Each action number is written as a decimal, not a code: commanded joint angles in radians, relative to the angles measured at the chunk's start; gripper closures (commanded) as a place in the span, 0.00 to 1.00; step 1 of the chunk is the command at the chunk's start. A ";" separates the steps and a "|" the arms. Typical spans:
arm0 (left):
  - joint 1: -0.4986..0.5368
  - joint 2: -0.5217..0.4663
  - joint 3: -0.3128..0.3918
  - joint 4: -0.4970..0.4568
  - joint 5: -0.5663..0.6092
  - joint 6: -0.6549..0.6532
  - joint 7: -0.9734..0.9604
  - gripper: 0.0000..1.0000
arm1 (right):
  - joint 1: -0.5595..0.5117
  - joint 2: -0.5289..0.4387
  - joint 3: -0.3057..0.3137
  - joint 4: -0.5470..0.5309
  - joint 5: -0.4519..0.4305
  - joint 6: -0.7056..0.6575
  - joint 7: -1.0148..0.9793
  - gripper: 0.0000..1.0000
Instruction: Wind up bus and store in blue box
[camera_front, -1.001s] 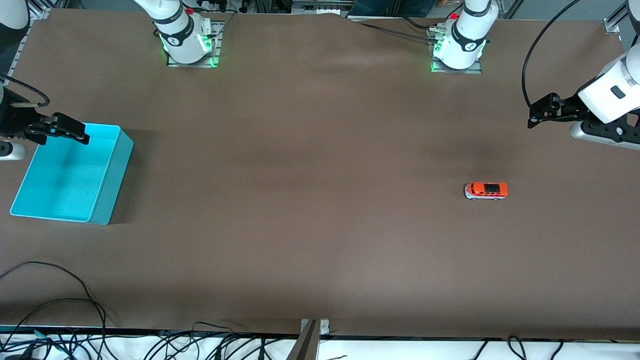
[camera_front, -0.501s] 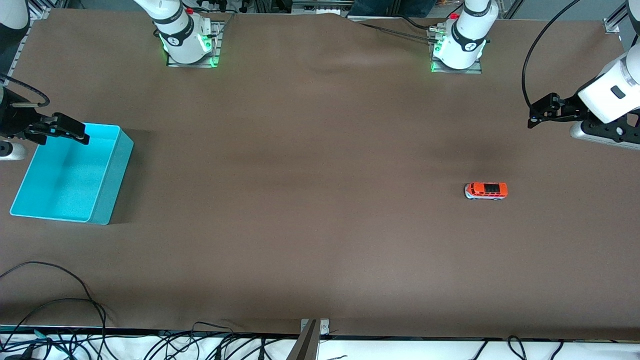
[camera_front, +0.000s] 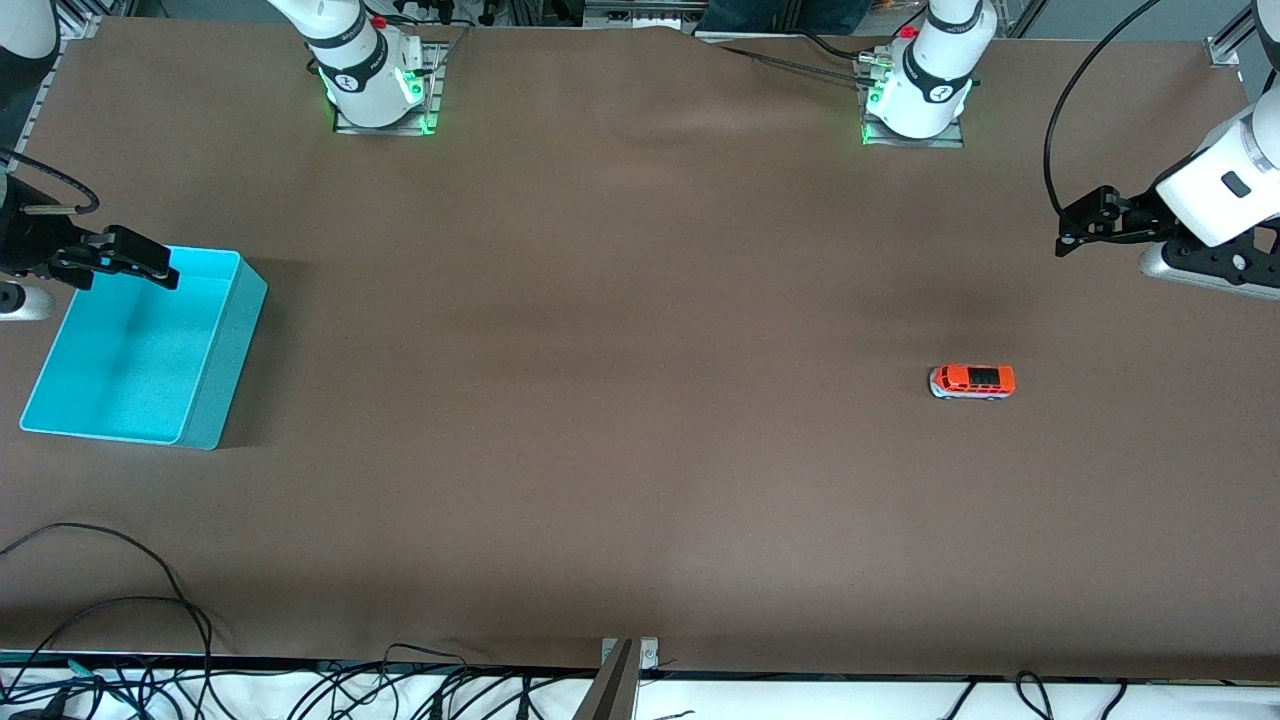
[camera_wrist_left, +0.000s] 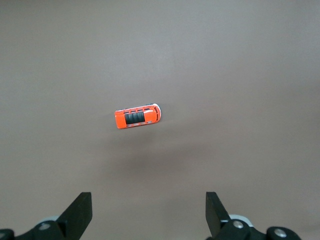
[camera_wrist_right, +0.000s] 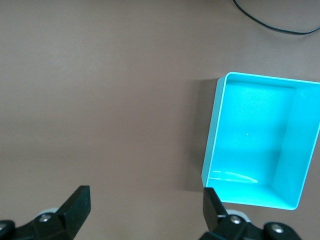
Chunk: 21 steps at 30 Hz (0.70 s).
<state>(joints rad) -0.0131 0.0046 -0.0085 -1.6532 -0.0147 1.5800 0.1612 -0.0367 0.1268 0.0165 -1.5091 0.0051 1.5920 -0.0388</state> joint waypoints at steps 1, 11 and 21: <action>-0.007 0.003 0.002 0.013 0.018 -0.015 0.001 0.00 | -0.003 0.008 0.002 0.020 -0.010 -0.004 0.013 0.00; -0.002 0.003 0.005 0.013 0.032 -0.015 0.184 0.00 | -0.002 0.008 0.000 0.020 -0.010 -0.004 0.013 0.00; 0.025 0.023 0.010 0.013 0.033 -0.006 0.429 0.00 | -0.002 0.008 0.002 0.020 -0.008 -0.004 0.013 0.00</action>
<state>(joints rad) -0.0102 0.0115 -0.0019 -1.6532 -0.0060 1.5800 0.4600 -0.0370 0.1268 0.0161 -1.5091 0.0050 1.5920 -0.0385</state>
